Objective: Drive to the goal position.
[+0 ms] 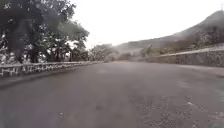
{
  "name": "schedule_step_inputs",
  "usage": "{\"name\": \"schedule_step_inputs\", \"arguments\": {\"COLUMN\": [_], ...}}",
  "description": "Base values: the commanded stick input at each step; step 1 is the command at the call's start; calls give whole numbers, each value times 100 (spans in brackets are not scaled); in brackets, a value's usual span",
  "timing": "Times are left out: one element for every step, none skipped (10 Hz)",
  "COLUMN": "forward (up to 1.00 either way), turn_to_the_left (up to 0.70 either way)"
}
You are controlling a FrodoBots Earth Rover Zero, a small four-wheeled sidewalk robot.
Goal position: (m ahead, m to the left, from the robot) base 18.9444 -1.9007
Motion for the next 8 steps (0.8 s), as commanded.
{"name": "schedule_step_inputs", "arguments": {"forward": [70,70,70,70,70,70,70,70], "turn_to_the_left": [0,0,0,0,0,0,0,0]}}
